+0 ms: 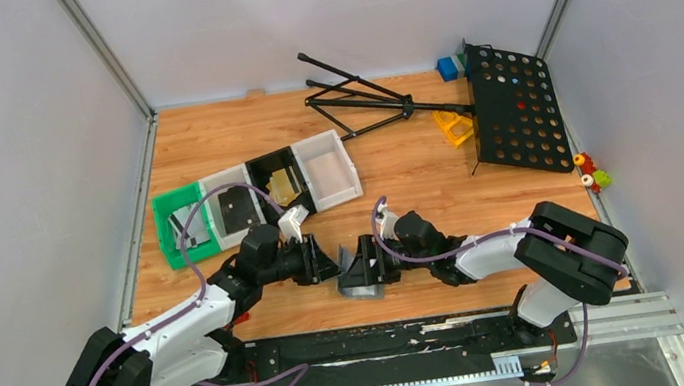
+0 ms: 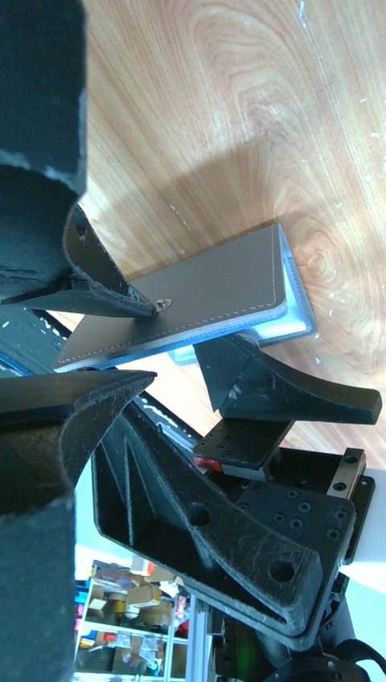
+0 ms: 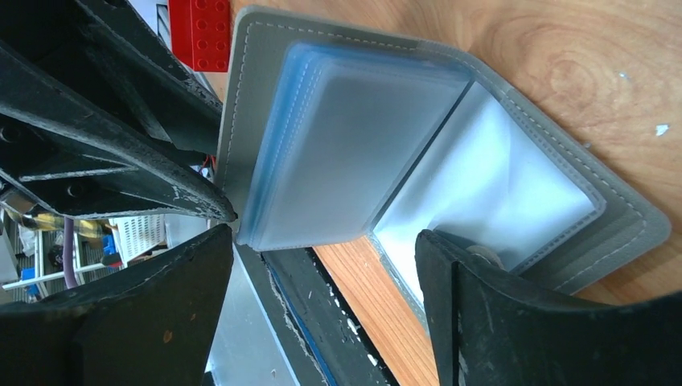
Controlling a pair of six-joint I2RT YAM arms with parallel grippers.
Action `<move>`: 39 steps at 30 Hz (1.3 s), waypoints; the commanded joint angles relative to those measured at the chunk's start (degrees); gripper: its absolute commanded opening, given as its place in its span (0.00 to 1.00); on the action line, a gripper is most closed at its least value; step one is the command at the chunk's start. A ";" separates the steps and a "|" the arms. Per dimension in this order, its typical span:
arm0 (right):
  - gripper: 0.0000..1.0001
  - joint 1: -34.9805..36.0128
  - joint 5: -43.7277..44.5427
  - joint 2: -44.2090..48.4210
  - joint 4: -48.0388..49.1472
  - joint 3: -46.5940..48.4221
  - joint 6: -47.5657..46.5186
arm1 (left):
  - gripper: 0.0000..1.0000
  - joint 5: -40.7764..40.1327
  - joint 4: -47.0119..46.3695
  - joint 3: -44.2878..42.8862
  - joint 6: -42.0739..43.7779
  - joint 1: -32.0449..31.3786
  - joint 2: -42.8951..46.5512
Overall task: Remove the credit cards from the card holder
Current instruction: Remove the credit card from the card holder.
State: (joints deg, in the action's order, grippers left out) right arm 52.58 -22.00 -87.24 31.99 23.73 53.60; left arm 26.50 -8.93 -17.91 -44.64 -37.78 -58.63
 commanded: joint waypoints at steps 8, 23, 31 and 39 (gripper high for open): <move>0.59 -0.27 3.89 0.00 -0.54 -2.01 0.66 | 0.42 0.37 -2.70 -0.04 -0.17 0.25 -0.03; 0.73 -0.24 2.34 5.28 1.91 -3.14 -1.28 | 0.59 -0.57 0.36 -1.68 1.31 0.25 -3.76; 0.56 -0.19 1.96 5.85 2.45 -2.87 -1.73 | 0.59 -0.28 0.31 -1.90 1.31 0.25 -4.04; 0.51 -0.15 -1.96 3.44 7.65 -0.33 -2.88 | 0.65 0.13 0.18 -1.52 1.29 0.25 -3.40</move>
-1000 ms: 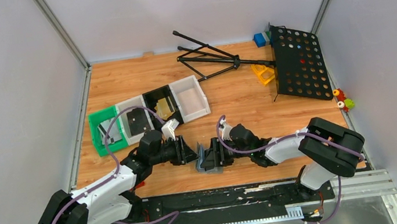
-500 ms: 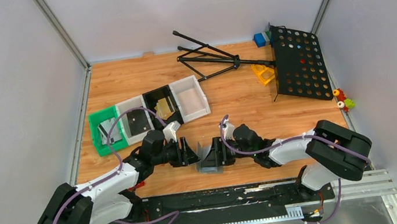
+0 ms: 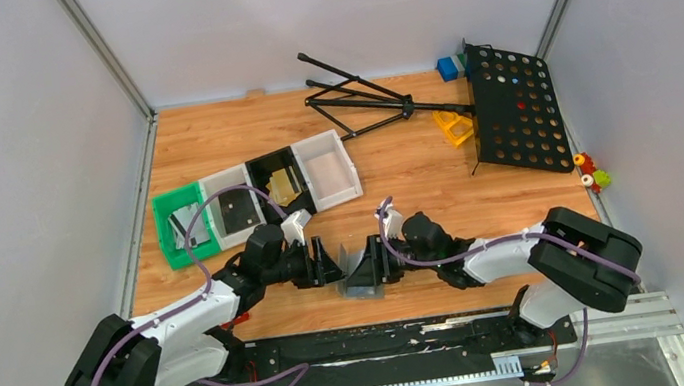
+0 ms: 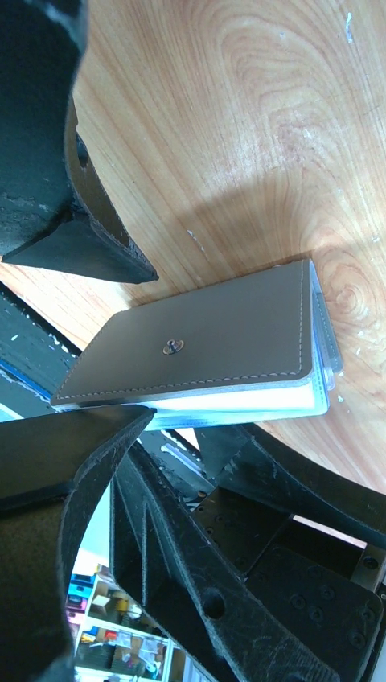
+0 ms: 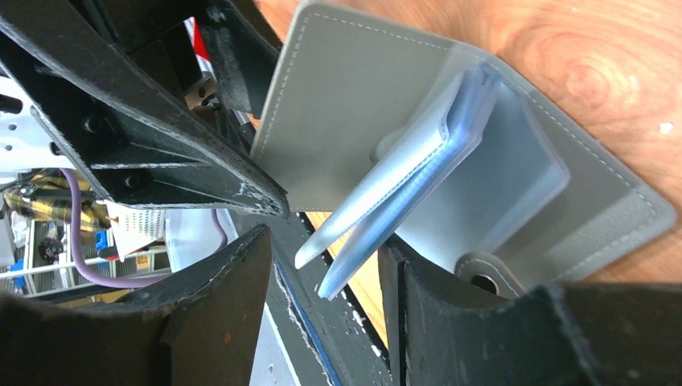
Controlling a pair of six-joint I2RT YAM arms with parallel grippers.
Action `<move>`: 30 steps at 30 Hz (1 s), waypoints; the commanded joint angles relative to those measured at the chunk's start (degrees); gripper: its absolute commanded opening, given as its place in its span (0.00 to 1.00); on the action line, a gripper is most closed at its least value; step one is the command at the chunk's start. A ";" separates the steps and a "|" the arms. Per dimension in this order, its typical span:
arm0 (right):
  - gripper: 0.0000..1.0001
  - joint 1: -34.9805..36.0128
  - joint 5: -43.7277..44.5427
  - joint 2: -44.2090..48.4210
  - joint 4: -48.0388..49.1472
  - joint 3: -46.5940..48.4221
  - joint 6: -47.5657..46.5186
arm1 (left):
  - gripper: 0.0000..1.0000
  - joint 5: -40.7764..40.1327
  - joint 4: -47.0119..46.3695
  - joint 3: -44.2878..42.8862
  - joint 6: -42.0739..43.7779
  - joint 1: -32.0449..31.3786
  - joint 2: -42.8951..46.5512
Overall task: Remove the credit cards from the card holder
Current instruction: Remove the credit card from the card holder.
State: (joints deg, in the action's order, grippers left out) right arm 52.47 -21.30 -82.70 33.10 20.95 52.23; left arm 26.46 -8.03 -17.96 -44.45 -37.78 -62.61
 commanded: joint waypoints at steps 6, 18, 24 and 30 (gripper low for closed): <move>0.55 0.09 -4.52 -2.44 8.93 2.89 -1.95 | 0.69 0.35 -0.80 -1.40 1.03 0.25 0.99; 0.34 0.09 -4.84 -4.14 9.25 3.66 -1.98 | 0.71 0.79 -1.29 -1.32 0.61 0.25 1.13; 0.32 0.11 -4.94 -4.41 9.19 3.65 -1.95 | 0.72 0.87 -1.98 -0.96 -0.09 0.25 1.64; 0.36 0.27 -5.06 -4.84 8.63 4.59 -2.67 | 0.74 2.25 -3.78 -0.75 -0.45 0.25 -0.01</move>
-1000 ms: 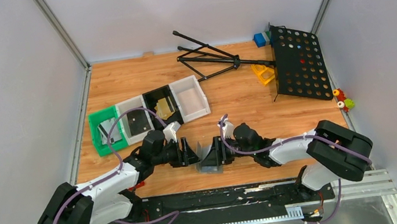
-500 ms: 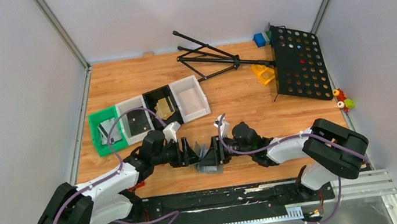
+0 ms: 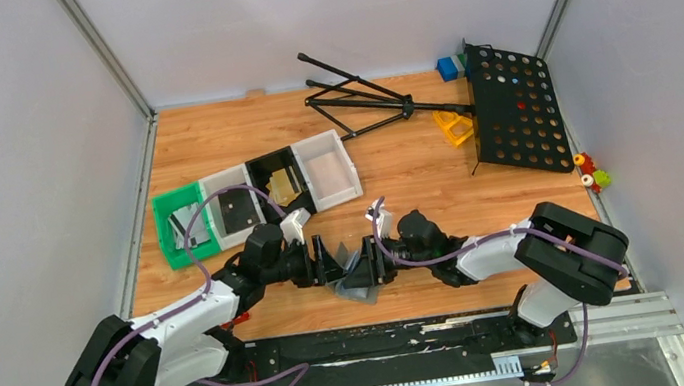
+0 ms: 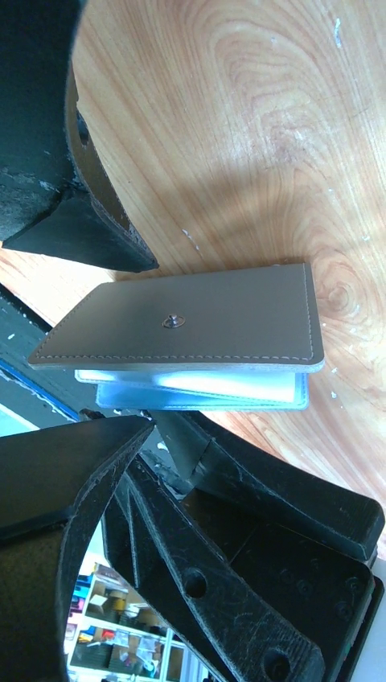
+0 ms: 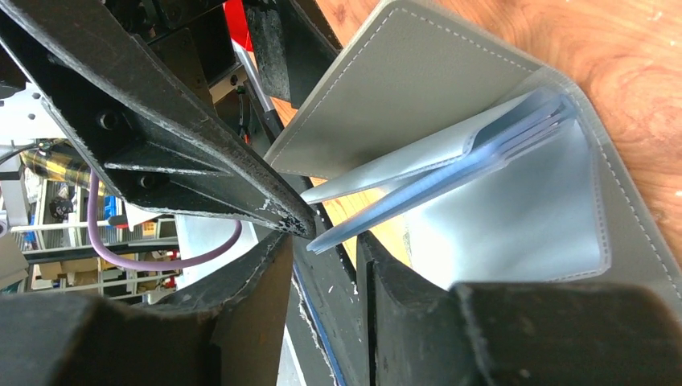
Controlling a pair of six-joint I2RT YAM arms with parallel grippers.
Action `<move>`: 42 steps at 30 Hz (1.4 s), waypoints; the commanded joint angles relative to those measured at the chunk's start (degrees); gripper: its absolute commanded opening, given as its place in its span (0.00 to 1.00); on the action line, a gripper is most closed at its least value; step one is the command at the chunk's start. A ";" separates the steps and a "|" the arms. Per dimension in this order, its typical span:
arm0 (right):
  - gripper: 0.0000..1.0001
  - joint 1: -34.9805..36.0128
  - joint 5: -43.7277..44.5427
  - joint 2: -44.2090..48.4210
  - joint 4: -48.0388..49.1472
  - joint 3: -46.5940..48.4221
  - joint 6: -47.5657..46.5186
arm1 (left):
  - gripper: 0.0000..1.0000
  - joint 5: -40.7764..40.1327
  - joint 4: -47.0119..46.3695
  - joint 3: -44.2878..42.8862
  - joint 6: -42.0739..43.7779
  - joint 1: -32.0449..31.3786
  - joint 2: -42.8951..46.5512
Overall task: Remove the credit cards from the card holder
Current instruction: Remove the credit card from the card holder.
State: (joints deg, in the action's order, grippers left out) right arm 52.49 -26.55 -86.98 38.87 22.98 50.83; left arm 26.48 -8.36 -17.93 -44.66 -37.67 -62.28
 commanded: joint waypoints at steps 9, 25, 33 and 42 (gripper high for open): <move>0.57 0.51 2.09 -0.79 6.78 2.52 -1.60 | 0.69 2.33 -4.03 -0.92 -0.68 0.10 -2.03; 0.65 0.34 4.94 -2.10 12.23 0.45 1.72 | 0.44 2.77 -3.82 -0.53 -0.60 0.22 -1.02; 0.74 -0.44 8.74 2.54 5.10 -3.04 1.20 | 0.45 2.43 -3.08 -0.44 -0.61 0.40 0.72; 0.74 -0.81 8.03 2.46 6.12 -3.91 2.40 | 0.31 2.83 -4.59 -0.04 -0.88 0.48 -0.58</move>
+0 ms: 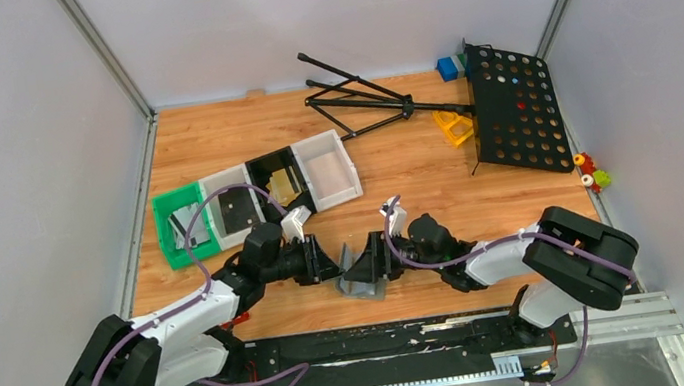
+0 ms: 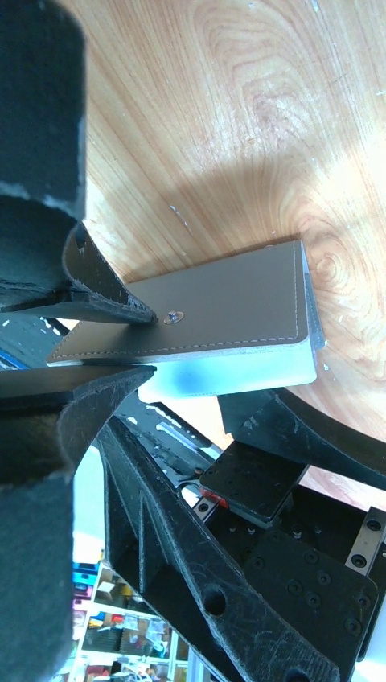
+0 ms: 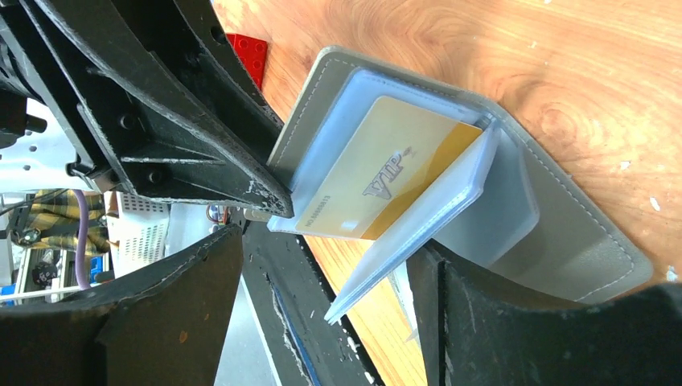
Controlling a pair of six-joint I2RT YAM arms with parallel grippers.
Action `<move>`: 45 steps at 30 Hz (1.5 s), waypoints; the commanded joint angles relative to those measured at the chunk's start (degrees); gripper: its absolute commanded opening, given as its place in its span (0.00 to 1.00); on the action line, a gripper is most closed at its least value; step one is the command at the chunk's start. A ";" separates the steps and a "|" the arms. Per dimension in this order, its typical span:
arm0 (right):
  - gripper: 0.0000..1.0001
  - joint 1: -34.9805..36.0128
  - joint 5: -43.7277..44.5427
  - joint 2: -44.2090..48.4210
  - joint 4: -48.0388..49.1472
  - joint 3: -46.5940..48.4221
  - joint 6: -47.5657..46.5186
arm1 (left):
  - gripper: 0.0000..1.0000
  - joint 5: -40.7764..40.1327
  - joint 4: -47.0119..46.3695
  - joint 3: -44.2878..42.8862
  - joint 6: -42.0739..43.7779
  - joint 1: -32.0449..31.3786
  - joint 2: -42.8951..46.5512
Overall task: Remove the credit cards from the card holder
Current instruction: Remove the credit card from the card holder.
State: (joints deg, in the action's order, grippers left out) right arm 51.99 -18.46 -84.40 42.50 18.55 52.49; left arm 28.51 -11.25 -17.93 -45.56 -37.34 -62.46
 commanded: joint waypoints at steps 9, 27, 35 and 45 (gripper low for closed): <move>0.68 -0.31 -3.42 -1.41 6.83 2.29 0.98 | 0.60 1.21 -1.65 -0.08 0.03 0.10 -0.48; 0.68 -0.31 -5.30 -4.05 7.56 4.12 1.21 | 0.46 2.91 -2.91 -0.87 0.25 0.09 -2.24; 0.69 -0.48 -3.53 -2.87 6.44 2.40 1.75 | 0.26 2.89 -2.59 -0.84 0.04 0.10 -0.76; 0.70 -1.07 1.16 2.83 -0.80 -1.39 1.86 | 0.27 2.45 -2.03 -1.04 0.02 0.07 -0.76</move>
State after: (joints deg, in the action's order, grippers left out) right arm 51.22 -20.53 -84.82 44.51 18.17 54.00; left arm 30.79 -11.84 -17.91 -45.93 -37.23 -64.38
